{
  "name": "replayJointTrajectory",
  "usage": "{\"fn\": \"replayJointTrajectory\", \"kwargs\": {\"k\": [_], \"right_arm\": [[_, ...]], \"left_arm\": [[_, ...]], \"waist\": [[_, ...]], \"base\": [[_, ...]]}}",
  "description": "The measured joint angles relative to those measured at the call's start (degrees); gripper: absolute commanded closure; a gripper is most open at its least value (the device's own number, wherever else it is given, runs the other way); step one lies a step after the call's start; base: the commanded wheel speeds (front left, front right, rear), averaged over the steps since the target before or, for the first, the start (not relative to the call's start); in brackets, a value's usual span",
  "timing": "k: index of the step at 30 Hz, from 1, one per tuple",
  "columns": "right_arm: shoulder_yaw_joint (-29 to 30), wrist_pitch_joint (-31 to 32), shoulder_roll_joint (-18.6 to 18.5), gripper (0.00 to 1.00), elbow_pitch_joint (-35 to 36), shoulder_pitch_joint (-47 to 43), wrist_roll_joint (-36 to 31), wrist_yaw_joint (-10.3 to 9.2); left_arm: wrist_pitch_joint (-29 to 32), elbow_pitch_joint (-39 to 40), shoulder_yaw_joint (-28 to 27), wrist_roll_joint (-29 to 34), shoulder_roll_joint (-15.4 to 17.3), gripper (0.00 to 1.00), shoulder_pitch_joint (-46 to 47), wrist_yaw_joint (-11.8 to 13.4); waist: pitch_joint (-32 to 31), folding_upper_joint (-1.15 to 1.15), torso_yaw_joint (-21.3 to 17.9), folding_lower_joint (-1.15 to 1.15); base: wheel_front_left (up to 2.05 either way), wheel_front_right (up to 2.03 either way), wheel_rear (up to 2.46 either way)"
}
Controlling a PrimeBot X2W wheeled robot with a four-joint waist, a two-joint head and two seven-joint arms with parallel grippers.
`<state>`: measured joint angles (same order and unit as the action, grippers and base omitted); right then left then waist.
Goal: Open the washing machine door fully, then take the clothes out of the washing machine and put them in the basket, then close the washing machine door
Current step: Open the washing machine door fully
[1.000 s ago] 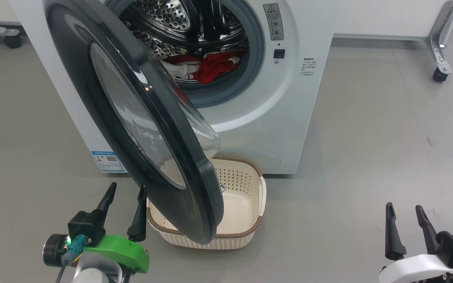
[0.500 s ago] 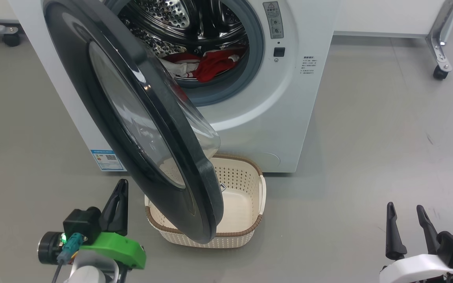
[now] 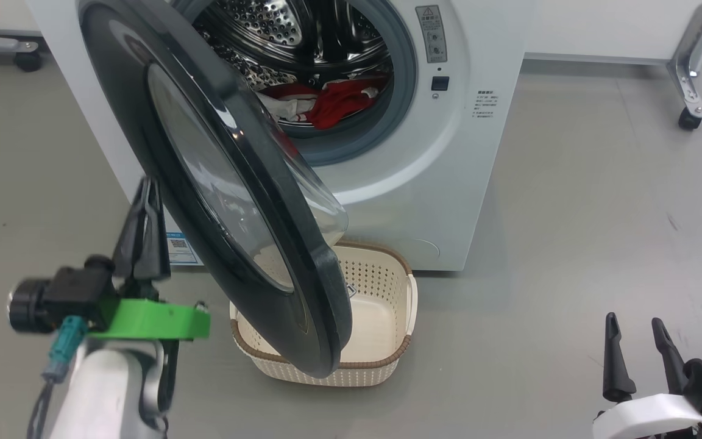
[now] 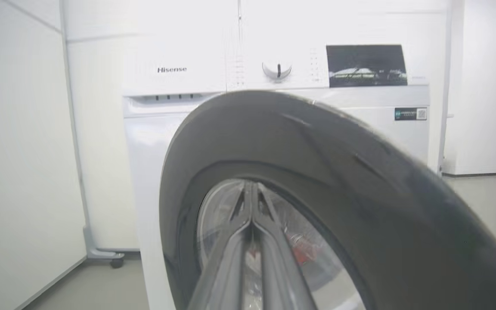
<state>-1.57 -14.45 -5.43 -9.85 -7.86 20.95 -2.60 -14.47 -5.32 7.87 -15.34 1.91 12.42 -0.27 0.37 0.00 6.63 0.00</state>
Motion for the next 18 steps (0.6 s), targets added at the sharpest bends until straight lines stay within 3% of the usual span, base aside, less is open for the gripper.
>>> {"fn": "replayJointTrajectory", "kwargs": {"k": [8,18], "right_arm": [[0.04,0.00,0.22,0.00,-0.08,-0.01,-0.44,0.25],[0.34,0.00,0.87,0.00,-0.19,-0.29,-0.77,0.79]], "left_arm": [[-0.30,12.12,3.99,4.10,0.00,1.00,5.90,-1.01],[0.70,20.62,17.06,1.55,0.04,1.00,10.45,-4.56]], "waist": [[-0.59,0.00,0.79,0.00],[-1.31,0.00,1.22,0.00]], "base": [[0.00,0.00,0.00],[0.00,0.00,0.00]]}}
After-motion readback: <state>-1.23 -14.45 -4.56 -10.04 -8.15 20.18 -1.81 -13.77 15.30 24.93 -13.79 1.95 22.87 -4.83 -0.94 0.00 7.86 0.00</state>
